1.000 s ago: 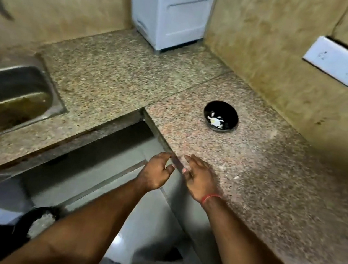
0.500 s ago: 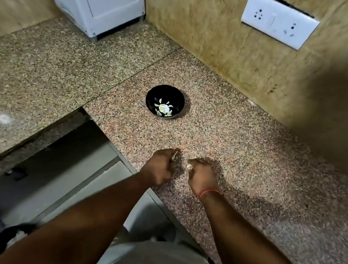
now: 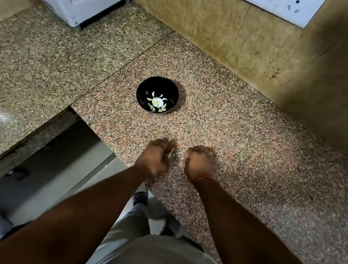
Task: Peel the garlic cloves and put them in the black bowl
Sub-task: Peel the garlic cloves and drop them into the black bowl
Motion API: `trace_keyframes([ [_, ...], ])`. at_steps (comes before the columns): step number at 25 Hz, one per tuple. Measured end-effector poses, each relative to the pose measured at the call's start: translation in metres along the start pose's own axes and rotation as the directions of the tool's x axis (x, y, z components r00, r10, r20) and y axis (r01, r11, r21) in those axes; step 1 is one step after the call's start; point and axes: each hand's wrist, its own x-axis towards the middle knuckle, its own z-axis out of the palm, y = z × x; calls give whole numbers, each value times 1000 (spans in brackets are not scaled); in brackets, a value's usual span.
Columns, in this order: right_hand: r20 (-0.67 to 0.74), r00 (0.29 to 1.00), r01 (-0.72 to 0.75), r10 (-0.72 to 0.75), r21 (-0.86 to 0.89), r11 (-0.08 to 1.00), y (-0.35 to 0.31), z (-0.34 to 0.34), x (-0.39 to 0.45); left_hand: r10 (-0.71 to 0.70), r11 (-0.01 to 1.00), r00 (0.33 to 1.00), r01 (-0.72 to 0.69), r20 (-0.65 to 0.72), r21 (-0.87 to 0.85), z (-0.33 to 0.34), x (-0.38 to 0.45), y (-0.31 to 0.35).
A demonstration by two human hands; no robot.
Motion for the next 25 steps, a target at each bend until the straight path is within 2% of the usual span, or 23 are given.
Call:
trace_keyframes([
  [2,-54,998,-6,11,93,996,-12,-9,12,56,998,998,-56,-9,24,-10,9,-8],
  [5,-190,980,95,-59,189,977,-44,-32,43,122,990,992,-119,-25,74,-29,26,-20],
  [8,-269,958,156,-97,207,966,-81,-52,85,39,999,997,-38,-62,22,-45,38,-34],
  [16,-206,977,90,-54,170,981,-118,-47,151,7,1000,999,-7,-32,25,-66,57,-57],
  [22,-306,950,150,-70,247,957,-86,-35,114,-16,1000,998,16,-62,4,-59,58,-48],
  [25,-185,976,153,-114,214,965,-55,-19,85,76,994,997,-73,-27,78,-50,55,-38],
])
